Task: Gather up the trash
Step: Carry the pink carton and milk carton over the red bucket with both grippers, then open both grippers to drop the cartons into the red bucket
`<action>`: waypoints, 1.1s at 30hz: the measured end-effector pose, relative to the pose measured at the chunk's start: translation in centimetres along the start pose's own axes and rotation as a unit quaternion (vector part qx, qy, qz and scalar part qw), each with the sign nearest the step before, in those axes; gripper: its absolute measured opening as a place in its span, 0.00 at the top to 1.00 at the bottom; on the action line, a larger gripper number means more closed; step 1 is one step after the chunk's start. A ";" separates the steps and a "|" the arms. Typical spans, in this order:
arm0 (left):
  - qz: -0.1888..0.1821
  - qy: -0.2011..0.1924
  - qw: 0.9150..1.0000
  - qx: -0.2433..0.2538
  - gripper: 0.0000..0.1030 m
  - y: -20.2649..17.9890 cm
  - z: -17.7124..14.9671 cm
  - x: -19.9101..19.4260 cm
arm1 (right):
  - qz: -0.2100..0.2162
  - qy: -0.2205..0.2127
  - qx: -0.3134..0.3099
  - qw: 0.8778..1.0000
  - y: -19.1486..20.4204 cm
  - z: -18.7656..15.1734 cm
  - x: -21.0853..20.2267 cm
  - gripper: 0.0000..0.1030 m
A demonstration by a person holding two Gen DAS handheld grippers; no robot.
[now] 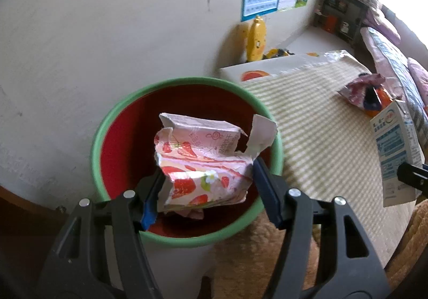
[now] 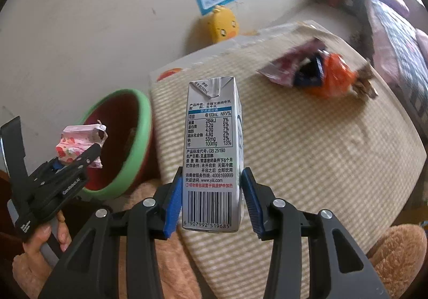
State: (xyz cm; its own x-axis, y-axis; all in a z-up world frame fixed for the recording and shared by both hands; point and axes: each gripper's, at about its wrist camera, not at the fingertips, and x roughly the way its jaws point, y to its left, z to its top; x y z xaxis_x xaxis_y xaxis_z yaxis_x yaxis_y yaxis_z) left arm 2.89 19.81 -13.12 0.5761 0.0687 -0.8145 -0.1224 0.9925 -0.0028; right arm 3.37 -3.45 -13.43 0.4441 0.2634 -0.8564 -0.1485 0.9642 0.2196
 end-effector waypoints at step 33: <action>0.057 0.050 0.995 -0.069 0.19 6.2 -1.2 1.9 | 0.105 0.008 -0.038 0.994 8.0 4.1 4.5 0.38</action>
State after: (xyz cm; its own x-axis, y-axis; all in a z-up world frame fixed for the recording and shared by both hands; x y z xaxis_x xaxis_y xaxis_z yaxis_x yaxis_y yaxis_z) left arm 2.26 25.94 -15.38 0.4690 0.1634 -0.8680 -0.2963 0.9549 0.0197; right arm 7.82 5.60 -13.63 0.3822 0.4579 -0.8027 -0.3036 0.8826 0.3590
